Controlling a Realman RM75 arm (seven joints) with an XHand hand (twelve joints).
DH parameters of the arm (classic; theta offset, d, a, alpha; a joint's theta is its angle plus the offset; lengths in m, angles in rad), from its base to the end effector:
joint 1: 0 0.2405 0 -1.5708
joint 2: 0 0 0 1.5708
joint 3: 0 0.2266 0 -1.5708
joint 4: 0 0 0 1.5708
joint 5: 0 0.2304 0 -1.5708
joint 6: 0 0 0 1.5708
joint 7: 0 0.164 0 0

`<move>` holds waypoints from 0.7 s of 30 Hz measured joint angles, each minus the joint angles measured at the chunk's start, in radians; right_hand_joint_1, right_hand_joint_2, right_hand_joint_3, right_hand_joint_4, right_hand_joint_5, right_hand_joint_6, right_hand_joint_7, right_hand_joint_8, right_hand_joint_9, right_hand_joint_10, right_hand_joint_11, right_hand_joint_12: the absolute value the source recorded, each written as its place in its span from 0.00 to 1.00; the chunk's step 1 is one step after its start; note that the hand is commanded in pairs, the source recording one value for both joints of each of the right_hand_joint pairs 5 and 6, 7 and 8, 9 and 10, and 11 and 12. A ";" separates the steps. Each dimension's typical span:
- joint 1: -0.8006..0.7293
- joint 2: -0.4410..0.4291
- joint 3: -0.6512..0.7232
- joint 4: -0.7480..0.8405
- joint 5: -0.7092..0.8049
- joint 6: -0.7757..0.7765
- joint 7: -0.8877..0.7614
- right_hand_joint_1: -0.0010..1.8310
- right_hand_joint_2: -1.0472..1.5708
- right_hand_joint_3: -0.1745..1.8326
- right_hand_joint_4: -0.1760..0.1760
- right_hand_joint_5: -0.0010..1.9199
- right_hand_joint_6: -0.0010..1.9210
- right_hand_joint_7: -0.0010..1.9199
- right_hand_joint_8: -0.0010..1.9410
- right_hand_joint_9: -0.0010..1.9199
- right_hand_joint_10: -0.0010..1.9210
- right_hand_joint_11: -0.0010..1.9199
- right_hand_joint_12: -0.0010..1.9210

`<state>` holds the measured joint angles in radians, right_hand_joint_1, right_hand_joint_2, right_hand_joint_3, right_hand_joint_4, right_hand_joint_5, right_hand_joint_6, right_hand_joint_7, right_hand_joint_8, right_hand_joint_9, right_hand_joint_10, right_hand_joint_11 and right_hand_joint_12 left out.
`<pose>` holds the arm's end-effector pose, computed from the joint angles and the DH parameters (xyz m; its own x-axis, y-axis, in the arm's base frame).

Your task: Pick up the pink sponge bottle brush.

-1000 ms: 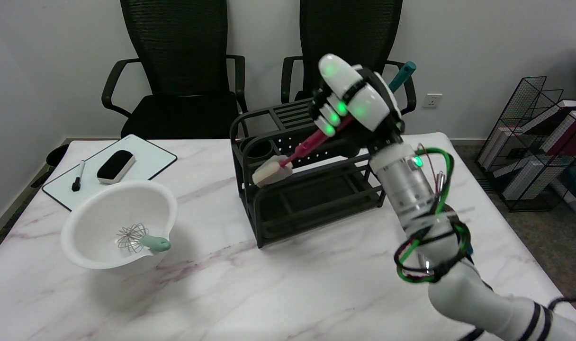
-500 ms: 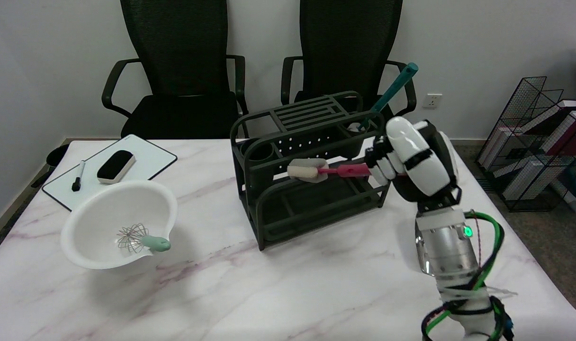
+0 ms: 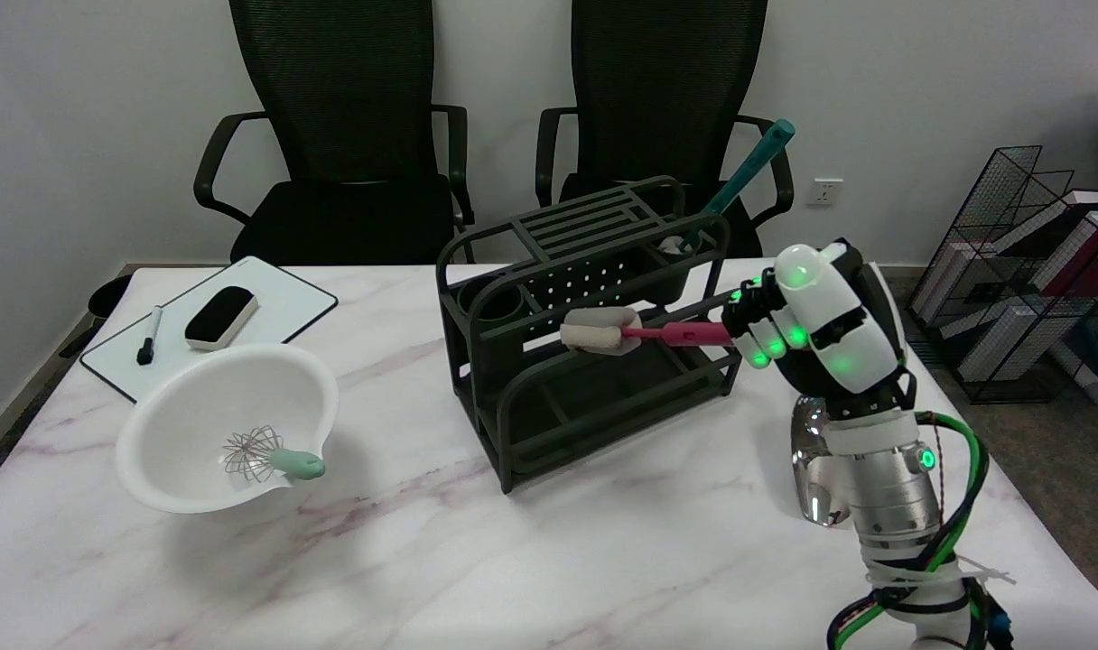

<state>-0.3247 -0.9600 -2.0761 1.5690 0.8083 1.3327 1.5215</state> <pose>-0.1998 -0.2402 0.2834 -0.3035 -0.2091 0.9296 -0.7253 -0.5821 -0.3677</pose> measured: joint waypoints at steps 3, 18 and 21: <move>0.020 0.012 0.016 -0.009 -0.017 -0.018 0.036 0.56 1.00 0.26 0.50 1.00 1.00 1.00 0.99 1.00 1.00 1.00 1.00; 0.215 0.062 0.097 0.024 -0.121 -0.234 0.275 0.56 1.00 0.30 0.50 1.00 1.00 1.00 0.99 1.00 1.00 1.00 1.00; 0.237 0.068 0.122 0.057 -0.136 -0.286 0.304 0.56 1.00 0.32 0.50 1.00 1.00 1.00 0.99 1.00 1.00 1.00 1.00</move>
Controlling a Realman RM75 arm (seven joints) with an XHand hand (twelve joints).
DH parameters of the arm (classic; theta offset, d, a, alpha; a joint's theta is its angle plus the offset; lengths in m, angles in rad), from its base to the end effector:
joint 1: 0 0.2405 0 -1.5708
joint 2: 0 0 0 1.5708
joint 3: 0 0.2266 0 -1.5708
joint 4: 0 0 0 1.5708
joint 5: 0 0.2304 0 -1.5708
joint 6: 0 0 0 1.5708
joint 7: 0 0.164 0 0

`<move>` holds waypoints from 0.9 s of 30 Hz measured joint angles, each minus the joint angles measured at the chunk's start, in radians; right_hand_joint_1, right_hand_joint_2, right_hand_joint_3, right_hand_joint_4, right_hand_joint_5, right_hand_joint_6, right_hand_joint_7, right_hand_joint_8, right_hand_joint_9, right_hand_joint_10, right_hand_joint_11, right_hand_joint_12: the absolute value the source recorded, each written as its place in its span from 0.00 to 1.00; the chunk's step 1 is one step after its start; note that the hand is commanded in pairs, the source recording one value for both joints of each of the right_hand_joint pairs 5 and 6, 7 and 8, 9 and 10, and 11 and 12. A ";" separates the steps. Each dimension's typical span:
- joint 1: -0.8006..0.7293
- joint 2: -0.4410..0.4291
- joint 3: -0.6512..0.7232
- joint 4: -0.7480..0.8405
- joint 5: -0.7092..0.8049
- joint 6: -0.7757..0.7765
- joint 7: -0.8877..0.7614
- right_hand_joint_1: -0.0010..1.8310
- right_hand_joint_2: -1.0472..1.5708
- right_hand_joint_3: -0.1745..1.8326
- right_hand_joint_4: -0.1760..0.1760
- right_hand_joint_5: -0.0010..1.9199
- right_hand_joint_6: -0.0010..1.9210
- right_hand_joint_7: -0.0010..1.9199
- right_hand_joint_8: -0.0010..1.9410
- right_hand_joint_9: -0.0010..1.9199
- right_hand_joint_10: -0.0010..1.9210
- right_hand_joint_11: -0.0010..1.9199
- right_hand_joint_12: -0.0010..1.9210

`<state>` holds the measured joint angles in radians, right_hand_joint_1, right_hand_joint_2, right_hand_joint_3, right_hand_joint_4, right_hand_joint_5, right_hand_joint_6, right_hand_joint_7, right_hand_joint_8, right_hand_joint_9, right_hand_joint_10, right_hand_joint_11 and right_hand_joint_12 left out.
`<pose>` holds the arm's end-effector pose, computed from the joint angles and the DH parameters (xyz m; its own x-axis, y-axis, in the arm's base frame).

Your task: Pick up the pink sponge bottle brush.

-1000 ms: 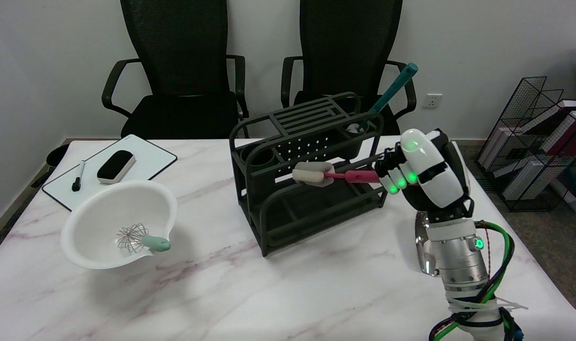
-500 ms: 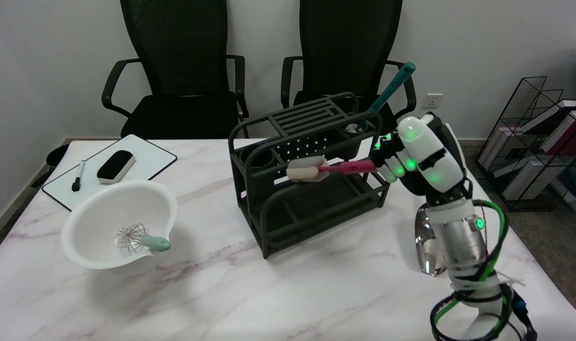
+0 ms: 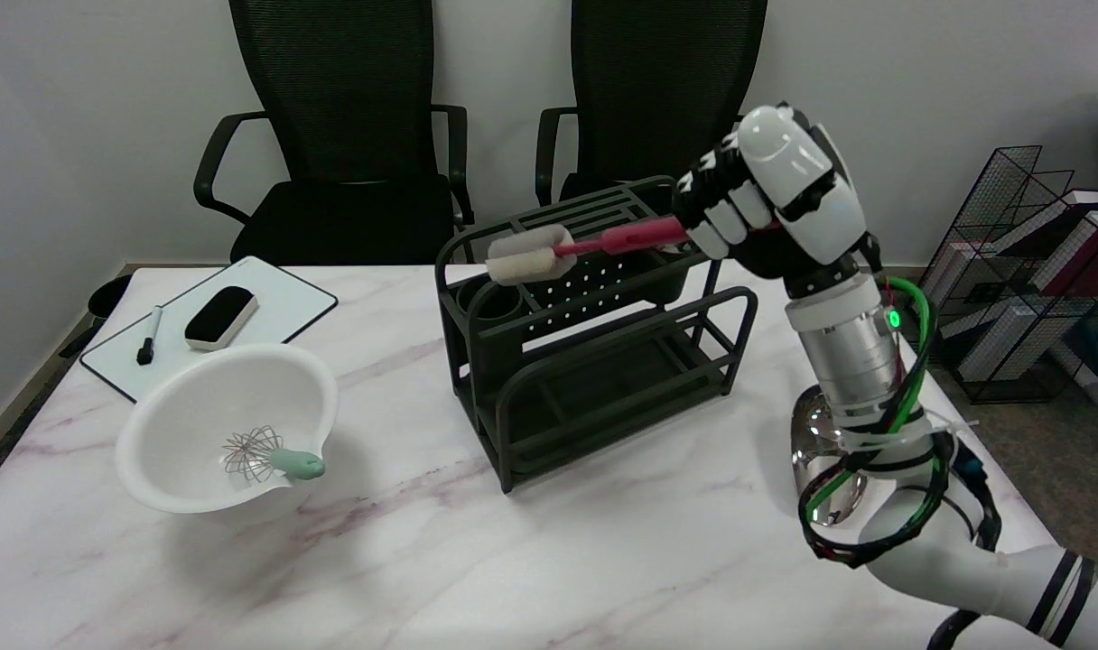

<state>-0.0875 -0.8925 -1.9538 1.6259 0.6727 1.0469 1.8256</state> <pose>-0.1242 -0.3071 0.2772 -0.2437 -0.4720 0.8473 -0.6758 -0.5440 -0.4974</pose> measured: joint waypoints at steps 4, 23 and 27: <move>0.015 0.007 0.031 0.044 -0.019 -0.059 0.026 0.56 1.00 0.36 0.50 1.00 1.00 1.00 0.99 1.00 1.00 1.00 1.00; -0.219 -0.009 0.177 0.165 -0.102 -0.107 0.029 0.56 1.00 0.50 0.50 1.00 1.00 1.00 0.99 1.00 1.00 1.00 1.00; -0.292 -0.030 0.193 0.168 -0.119 -0.047 0.001 0.56 1.00 0.53 0.50 1.00 1.00 1.00 0.99 1.00 1.00 1.00 1.00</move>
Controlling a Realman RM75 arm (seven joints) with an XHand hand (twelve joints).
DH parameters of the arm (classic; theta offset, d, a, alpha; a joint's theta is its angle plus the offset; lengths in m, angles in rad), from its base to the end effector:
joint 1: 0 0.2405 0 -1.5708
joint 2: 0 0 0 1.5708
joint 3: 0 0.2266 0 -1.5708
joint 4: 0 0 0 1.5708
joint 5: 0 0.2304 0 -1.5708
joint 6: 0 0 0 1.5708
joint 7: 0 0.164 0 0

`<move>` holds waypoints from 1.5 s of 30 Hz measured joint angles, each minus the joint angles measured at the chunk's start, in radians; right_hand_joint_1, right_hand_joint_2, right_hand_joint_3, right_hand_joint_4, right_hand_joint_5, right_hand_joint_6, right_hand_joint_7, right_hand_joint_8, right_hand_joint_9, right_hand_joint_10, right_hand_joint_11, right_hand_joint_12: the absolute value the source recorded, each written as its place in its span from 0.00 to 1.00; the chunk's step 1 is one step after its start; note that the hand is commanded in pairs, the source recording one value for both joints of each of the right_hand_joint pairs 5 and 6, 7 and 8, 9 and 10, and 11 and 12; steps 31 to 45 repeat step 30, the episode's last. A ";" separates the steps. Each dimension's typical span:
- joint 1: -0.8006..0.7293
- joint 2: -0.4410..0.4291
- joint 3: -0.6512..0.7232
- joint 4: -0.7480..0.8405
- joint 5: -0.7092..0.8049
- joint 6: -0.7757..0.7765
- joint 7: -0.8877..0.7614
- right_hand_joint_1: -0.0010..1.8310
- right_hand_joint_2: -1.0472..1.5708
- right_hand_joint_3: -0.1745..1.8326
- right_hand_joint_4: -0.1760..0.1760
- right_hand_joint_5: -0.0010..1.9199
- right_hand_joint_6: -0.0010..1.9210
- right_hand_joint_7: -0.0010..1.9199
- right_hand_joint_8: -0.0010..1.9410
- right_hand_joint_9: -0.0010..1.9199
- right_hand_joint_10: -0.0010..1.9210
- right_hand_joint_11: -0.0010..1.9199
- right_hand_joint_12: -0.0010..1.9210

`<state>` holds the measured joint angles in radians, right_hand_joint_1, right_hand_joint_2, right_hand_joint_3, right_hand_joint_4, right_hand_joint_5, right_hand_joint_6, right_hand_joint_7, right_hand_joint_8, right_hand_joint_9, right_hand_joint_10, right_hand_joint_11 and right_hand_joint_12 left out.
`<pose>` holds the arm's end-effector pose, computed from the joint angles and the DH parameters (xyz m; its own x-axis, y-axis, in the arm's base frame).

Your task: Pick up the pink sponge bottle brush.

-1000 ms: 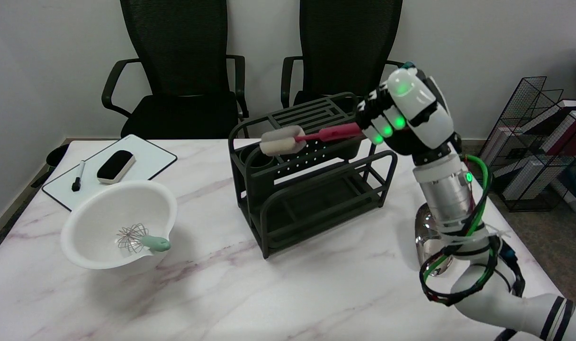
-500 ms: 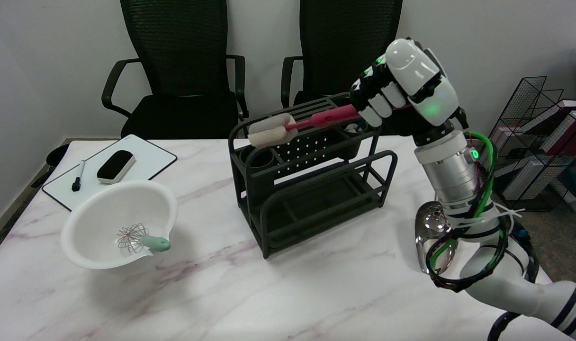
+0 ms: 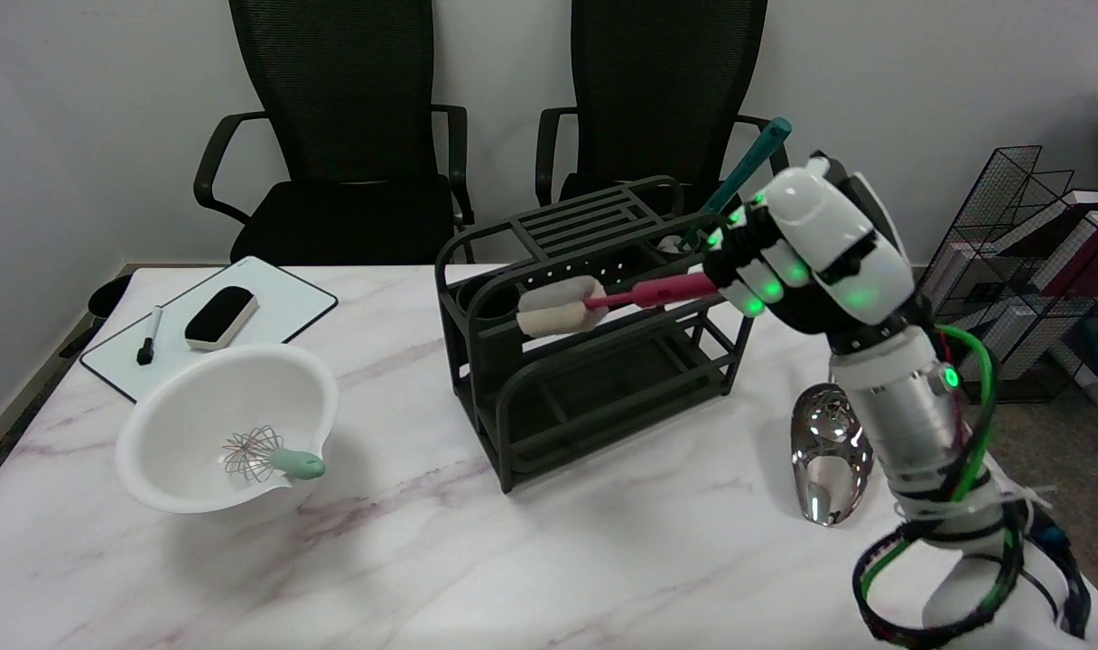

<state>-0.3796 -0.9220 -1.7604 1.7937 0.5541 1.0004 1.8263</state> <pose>-0.1298 -0.2644 0.2797 -0.2173 -0.4312 0.8757 -0.7325 -0.5209 -0.4382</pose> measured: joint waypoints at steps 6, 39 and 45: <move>-0.106 -0.028 0.012 -0.010 -0.010 0.126 -0.055 0.56 1.00 0.54 0.50 1.00 1.00 1.00 0.99 1.00 1.00 1.00 1.00; -0.321 -0.053 -0.134 -0.230 0.113 0.608 -0.228 0.54 1.00 0.58 0.50 1.00 1.00 1.00 0.99 1.00 1.00 1.00 1.00; -0.321 -0.053 -0.134 -0.230 0.113 0.608 -0.228 0.54 1.00 0.58 0.50 1.00 1.00 1.00 0.99 1.00 1.00 1.00 1.00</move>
